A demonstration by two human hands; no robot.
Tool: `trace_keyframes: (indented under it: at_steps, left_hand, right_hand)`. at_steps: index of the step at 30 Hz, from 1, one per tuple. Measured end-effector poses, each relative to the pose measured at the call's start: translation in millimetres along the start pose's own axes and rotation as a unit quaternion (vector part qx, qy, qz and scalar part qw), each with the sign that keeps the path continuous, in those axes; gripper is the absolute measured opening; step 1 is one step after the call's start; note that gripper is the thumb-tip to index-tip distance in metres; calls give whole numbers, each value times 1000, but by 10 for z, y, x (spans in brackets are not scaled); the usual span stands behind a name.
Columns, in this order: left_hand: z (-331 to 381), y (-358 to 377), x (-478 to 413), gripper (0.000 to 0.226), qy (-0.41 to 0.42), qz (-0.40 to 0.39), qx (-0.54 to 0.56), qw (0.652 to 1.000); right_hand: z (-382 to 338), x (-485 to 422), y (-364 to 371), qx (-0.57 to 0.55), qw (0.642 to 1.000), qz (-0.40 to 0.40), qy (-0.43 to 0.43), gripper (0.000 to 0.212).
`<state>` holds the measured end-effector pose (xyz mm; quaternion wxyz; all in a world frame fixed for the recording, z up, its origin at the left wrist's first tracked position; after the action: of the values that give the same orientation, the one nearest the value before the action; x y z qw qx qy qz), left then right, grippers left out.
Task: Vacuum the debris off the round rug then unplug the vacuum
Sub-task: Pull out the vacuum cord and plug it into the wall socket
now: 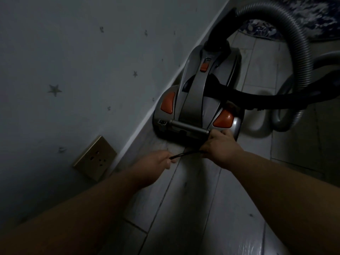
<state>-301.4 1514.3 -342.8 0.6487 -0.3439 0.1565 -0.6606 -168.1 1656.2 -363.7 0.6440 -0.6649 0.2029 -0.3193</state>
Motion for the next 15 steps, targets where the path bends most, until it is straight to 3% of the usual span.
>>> trace_keyframes:
  at_steps: [5,10,13,15]
  left_hand:
    - [260,145,-444,26,38,2,-139,990]
    - [510,411,-879,32,-10,-76,-291,954]
    - [576,377,-772,34,3,-46,-244,969]
    - [570,286,-608,32,-5,-4,-134,991]
  right_hand:
    - [-1,-53,55,-46,999,-8,28,31]
    - [19,-8,40,-23,1000,-3,3,32]
    - [29,-3,21,-9,1000,-16,-5,33]
    - [8,10,11,1,1000,-11,-15,35]
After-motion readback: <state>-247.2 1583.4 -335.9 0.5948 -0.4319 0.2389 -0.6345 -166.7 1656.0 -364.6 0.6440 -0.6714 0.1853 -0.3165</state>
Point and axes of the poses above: each hand's wrist, its own x-axis away from the middle knuckle, its own y-axis out of the palm, z = x × y, the point moved 5 cm from there along -x, towards the middle knuckle, and after that the axes turned 15 degrees about y, right-handed, at the moved point
